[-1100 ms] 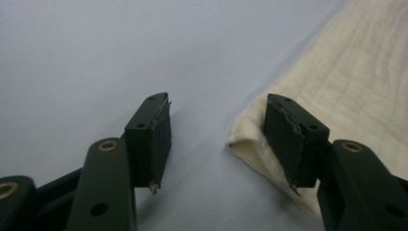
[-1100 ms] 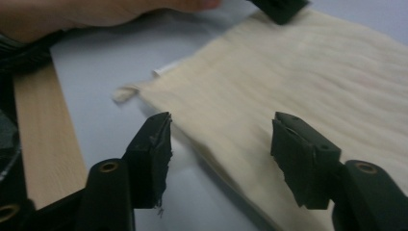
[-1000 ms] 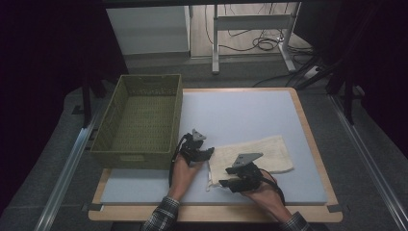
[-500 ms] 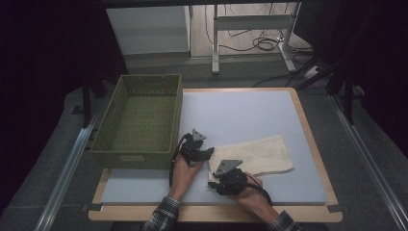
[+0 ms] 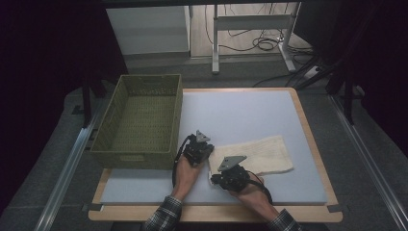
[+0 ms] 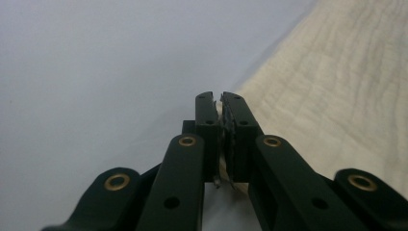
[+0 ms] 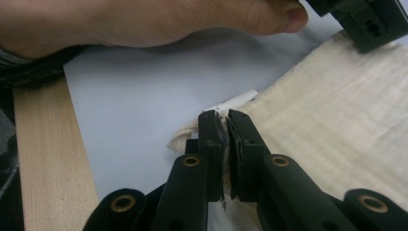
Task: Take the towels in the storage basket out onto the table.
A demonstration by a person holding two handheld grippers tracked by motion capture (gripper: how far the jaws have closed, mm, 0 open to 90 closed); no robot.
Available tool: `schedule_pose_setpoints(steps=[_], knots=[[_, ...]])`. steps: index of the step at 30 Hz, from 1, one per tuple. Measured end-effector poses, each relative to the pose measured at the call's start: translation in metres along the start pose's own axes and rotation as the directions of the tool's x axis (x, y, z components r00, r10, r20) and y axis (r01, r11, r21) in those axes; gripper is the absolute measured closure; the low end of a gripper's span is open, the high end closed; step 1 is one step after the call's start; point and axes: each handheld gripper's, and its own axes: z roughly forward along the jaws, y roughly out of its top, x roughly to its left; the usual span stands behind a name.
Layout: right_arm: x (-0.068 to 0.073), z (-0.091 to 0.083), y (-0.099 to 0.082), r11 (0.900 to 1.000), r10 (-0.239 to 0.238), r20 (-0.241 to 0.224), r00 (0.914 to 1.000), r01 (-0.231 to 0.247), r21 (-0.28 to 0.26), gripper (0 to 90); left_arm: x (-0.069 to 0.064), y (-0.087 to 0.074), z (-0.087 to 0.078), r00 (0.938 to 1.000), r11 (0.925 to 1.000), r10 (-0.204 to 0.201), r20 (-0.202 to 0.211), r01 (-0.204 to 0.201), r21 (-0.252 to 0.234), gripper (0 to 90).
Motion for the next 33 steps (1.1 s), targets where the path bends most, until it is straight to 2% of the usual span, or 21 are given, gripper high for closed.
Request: schedule_pose_setpoints(steps=[2, 10, 11, 16, 17, 22, 23, 30, 33], knots=[[-0.002, -0.006, 0.001, 0.9997, 0.008, -0.004, 1.0000, -0.008, -0.021, 84.9, -0.001, 0.002, 0.000, 1.0000, 1.0000, 0.004, 0.001, -0.004, -0.001, 86.3], [-0.008, -0.034, 0.002, 0.9952, 0.024, -0.001, 0.9997, -0.024, -0.095, 84.9, -0.011, 0.024, -0.012, 0.9988, 0.9970, 0.048, 0.008, -0.048, -0.060, 86.2], [-0.011, -0.042, 0.001, 0.9930, 0.032, 0.004, 0.9995, -0.031, -0.114, 84.9, -0.013, 0.031, -0.015, 0.9985, 0.9956, 0.051, 0.019, -0.050, -0.079, 86.1], [-0.017, -0.057, -0.003, 0.9897, 0.047, 0.028, 0.9985, -0.043, -0.136, 84.8, -0.017, 0.045, -0.015, 0.9970, 0.9932, 0.064, 0.044, -0.059, -0.100, 86.1], [-0.022, -0.065, -0.006, 0.9875, 0.061, 0.038, 0.9974, -0.055, -0.147, 84.9, -0.019, 0.052, -0.012, 0.9955, 0.9919, 0.071, 0.063, -0.064, -0.110, 86.0], [-0.033, -0.079, -0.015, 0.9801, 0.105, 0.047, 0.9933, -0.095, -0.174, 84.8, -0.026, 0.064, -0.004, 0.9922, 0.9900, 0.085, 0.091, -0.074, -0.120, 85.9], [-0.038, -0.086, -0.021, 0.9767, 0.124, 0.056, 0.9907, -0.112, -0.183, 84.8, -0.030, 0.070, 0.000, 0.9896, 0.9878, 0.099, 0.104, -0.086, -0.130, 86.0], [-0.050, -0.103, -0.035, 0.9654, 0.171, 0.078, 0.9822, -0.151, -0.212, 84.8, -0.045, 0.086, 0.015, 0.9836, 0.9850, 0.128, 0.127, -0.111, -0.132, 85.8], [-0.058, -0.112, -0.047, 0.9583, 0.203, 0.103, 0.9738, -0.176, -0.225, 84.8, -0.053, 0.094, 0.026, 0.9793, 0.9829, 0.145, 0.141, -0.126, -0.134, 85.6]])
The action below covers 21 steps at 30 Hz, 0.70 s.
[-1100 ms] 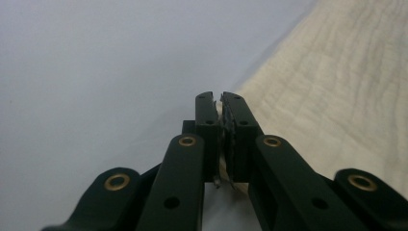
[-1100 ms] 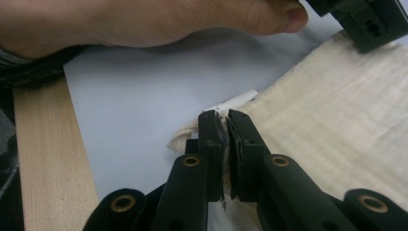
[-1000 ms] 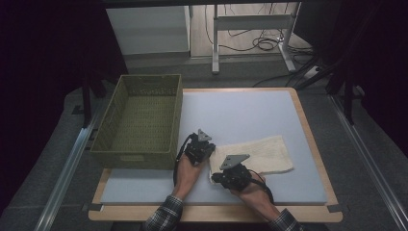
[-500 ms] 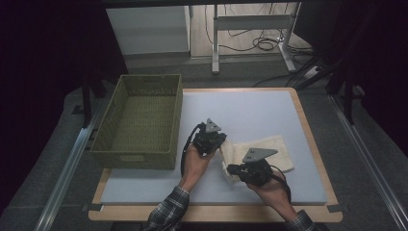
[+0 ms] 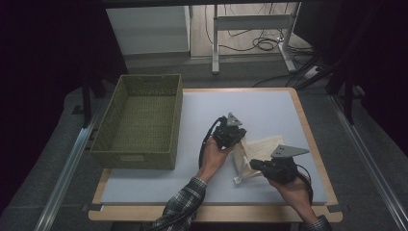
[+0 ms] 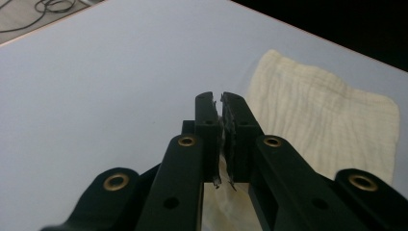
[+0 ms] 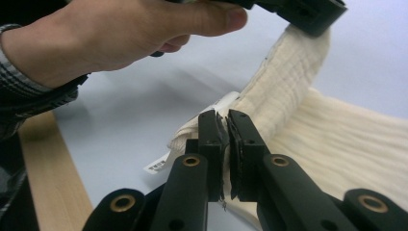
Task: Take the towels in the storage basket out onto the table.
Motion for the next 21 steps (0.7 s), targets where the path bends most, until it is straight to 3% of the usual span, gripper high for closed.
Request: schedule_pose_setpoints(steps=[13, 21], knots=[[-0.026, -0.025, -0.022, 0.9982, 0.059, 0.081, 0.9949, -0.059, -0.003, 84.7, -0.017, 0.021, 0.040, 0.9971, 0.9984, 0.056, 0.051, -0.056, 0.008, 85.6], [-0.042, -0.039, -0.033, 0.9946, 0.104, 0.122, 0.9871, -0.103, -0.017, 84.7, -0.031, 0.037, 0.066, 0.9939, 0.9959, 0.087, 0.069, -0.088, 0.019, 85.4]])
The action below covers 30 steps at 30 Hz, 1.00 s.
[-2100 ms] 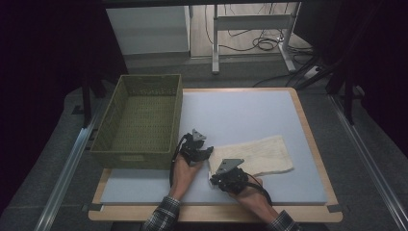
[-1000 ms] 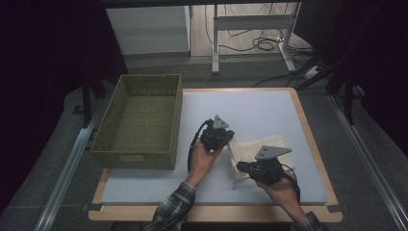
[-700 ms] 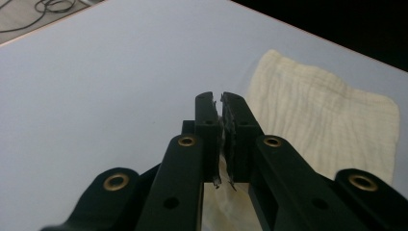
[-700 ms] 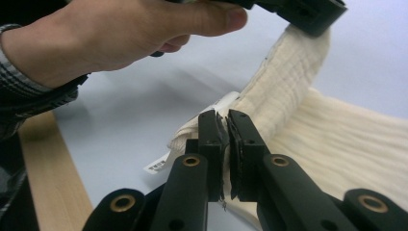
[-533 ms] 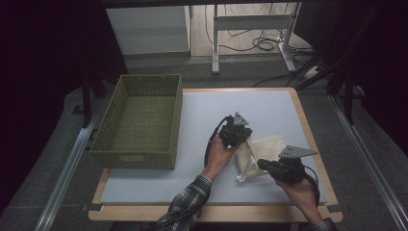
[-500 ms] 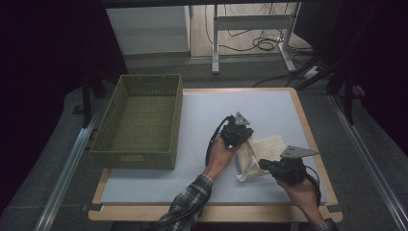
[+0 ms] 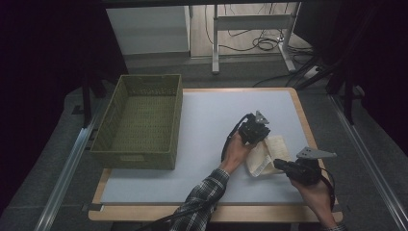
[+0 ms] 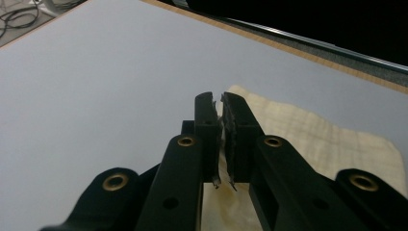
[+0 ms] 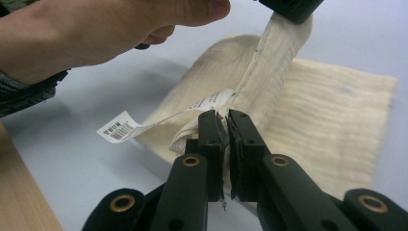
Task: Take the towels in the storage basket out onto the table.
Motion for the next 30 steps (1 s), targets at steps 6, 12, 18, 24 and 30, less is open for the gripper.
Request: schedule_pose_setpoints(steps=[6, 12, 18, 24, 30], knots=[[-0.011, -0.003, -0.005, 0.9997, 0.023, 0.023, 0.9995, -0.023, 0.007, 84.7, -0.002, 0.006, 0.016, 0.9999, 0.9998, 0.004, 0.011, -0.004, 0.019, 85.2], [-0.021, -0.001, -0.011, 0.9989, 0.044, 0.043, 0.9981, -0.045, 0.014, 84.6, -0.003, 0.009, 0.031, 0.9999, 0.9988, 0.003, 0.009, -0.004, 0.049, 84.8], [-0.028, 0.001, -0.016, 0.9982, 0.056, 0.065, 0.9963, -0.057, 0.016, 83.9, -0.003, 0.009, 0.045, 0.9997, 0.9981, -0.018, 0.016, 0.017, 0.059, 81.3], [-0.033, -0.003, -0.020, 0.9978, 0.063, 0.111, 0.9918, -0.065, 0.015, 78.0, -0.001, 0.014, 0.037, 0.9987, 0.9987, -0.049, 0.012, 0.049, 0.014, 52.4], [-0.043, -0.025, -0.015, 0.9983, 0.058, 0.187, 0.9807, -0.057, -0.014, 72.1, 0.007, 0.018, 0.013, 0.9976, 0.9972, -0.069, -0.001, 0.069, -0.027, 40.6]])
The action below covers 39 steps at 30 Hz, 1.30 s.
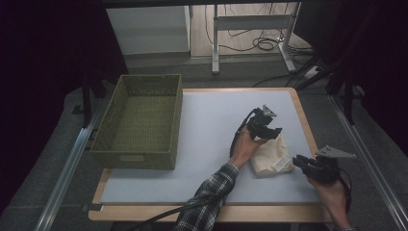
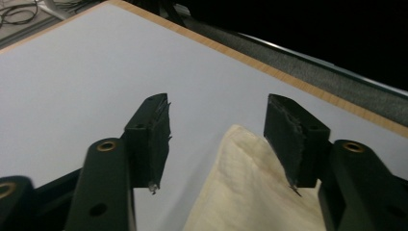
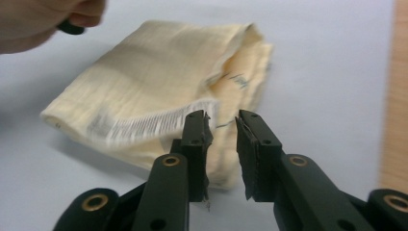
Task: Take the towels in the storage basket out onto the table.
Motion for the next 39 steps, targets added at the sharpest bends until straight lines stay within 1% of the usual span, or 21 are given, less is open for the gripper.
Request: schedule_pose_setpoints(steps=[4, 5, 6, 9, 12, 14, 16, 17, 18, 19, 20, 22, 25, 26, 27, 30, 32, 33, 34, 36, 39], knots=[[0.000, -0.003, 0.006, 0.9999, -0.009, 0.004, 1.0000, 0.009, -0.009, 69.0, 0.003, -0.006, -0.008, 0.9998, 0.9999, 0.014, -0.017, -0.014, 0.010, 39.0], [0.002, -0.002, 0.010, 0.9998, -0.015, 0.000, 0.9999, 0.015, -0.013, 65.7, 0.005, -0.011, -0.014, 0.9994, 0.9996, 0.021, -0.026, -0.020, 0.020, 38.8], [0.004, 0.001, 0.011, 0.9997, -0.019, -0.004, 0.9998, 0.019, -0.012, 64.5, 0.007, -0.014, -0.016, 0.9996, 0.9998, 0.013, -0.025, -0.012, 0.016, 38.5], [0.010, 0.014, 0.013, 0.9995, -0.030, -0.019, 0.9994, 0.030, 0.008, 63.1, 0.011, -0.022, -0.021, 0.9995, 0.9996, 0.010, -0.029, -0.009, 0.025, 37.7], [0.011, 0.031, 0.012, 0.9981, -0.039, -0.009, 0.9992, 0.039, 0.046, 63.6, 0.014, -0.030, -0.022, 0.9995, 0.9994, 0.004, -0.032, -0.002, 0.035, 37.3], [0.010, 0.040, 0.012, 0.9978, -0.040, -0.011, 0.9991, 0.041, 0.053, 64.2, 0.016, -0.035, -0.022, 0.9994, 0.9992, -0.003, -0.034, 0.005, 0.041, 37.3], [0.010, 0.048, 0.015, 0.9971, -0.046, 0.008, 0.9989, 0.046, 0.060, 66.5, 0.017, -0.036, -0.021, 0.9994, 0.9989, -0.002, -0.034, 0.003, 0.047, 37.3], [0.010, 0.052, 0.016, 0.9966, -0.052, 0.014, 0.9985, 0.051, 0.064, 69.8, 0.018, -0.040, -0.021, 0.9994, 0.9986, -0.007, -0.035, 0.009, 0.051, 37.3], [0.010, 0.055, 0.017, 0.9960, -0.055, 0.012, 0.9984, 0.054, 0.071, 75.0, 0.018, -0.041, -0.020, 0.9993, 0.9987, -0.014, -0.035, 0.016, 0.048, 37.3], [0.011, 0.057, 0.018, 0.9951, -0.062, 0.011, 0.9980, 0.061, 0.078, 81.2, 0.019, -0.042, -0.021, 0.9994, 0.9987, -0.009, -0.035, 0.010, 0.050, 37.3], [0.011, 0.059, 0.019, 0.9934, -0.072, 0.014, 0.9973, 0.070, 0.091, 85.0, 0.018, -0.043, -0.021, 0.9992, 0.9987, -0.013, -0.038, 0.015, 0.049, 37.3], [0.012, 0.059, 0.020, 0.9926, -0.076, 0.018, 0.9970, 0.074, 0.096, 87.9, 0.019, -0.043, -0.024, 0.9992, 0.9989, -0.007, -0.040, 0.009, 0.046, 37.3], [0.010, 0.048, 0.022, 0.9954, -0.065, 0.036, 0.9972, 0.062, 0.073, 88.0, 0.020, -0.042, -0.028, 0.9990, 0.9992, -0.013, -0.042, 0.014, 0.036, 37.0], [0.010, 0.048, 0.022, 0.9954, -0.065, 0.036, 0.9972, 0.062, 0.073, 88.0, 0.020, -0.042, -0.028, 0.9990, 0.9992, -0.013, -0.042, 0.014, 0.036, 36.6], [0.005, 0.042, 0.023, 0.9963, -0.053, 0.049, 0.9974, 0.049, 0.071, 87.9, 0.020, -0.041, -0.029, 0.9990, 0.9993, -0.013, -0.042, 0.015, 0.035, 36.2], [-0.003, 0.046, 0.017, 0.9939, -0.033, 0.057, 0.9978, 0.027, 0.107, 86.9, 0.018, -0.041, -0.028, 0.9988, 0.9993, -0.004, -0.048, 0.006, 0.038, 36.1], [-0.009, 0.052, 0.010, 0.9910, -0.021, 0.059, 0.9980, 0.013, 0.133, 81.7, 0.018, -0.042, -0.028, 0.9988, 0.9990, 0.001, -0.050, 0.001, 0.044, 36.1], [-0.011, 0.052, 0.008, 0.9934, -0.007, 0.056, 0.9984, 0.001, 0.115, 78.3, 0.017, -0.044, -0.029, 0.9983, 0.9988, 0.008, -0.058, -0.005, 0.049, 36.1], [-0.011, 0.049, 0.008, 0.9939, 0.005, 0.067, 0.9977, -0.012, 0.109, 74.0, 0.017, -0.044, -0.029, 0.9983, 0.9988, 0.008, -0.058, -0.005, 0.049, 36.1], [-0.009, 0.041, 0.009, 0.9962, -0.006, 0.084, 0.9964, -0.001, 0.087, 68.2, 0.019, -0.048, -0.035, 0.9982, 0.9983, 0.013, -0.058, -0.010, 0.058, 36.1], [-0.005, 0.029, 0.008, 0.9968, -0.014, 0.073, 0.9972, 0.009, 0.079, 64.4, 0.021, -0.053, -0.043, 0.9984, 0.9985, 0.001, -0.056, 0.002, 0.054, 36.4]])
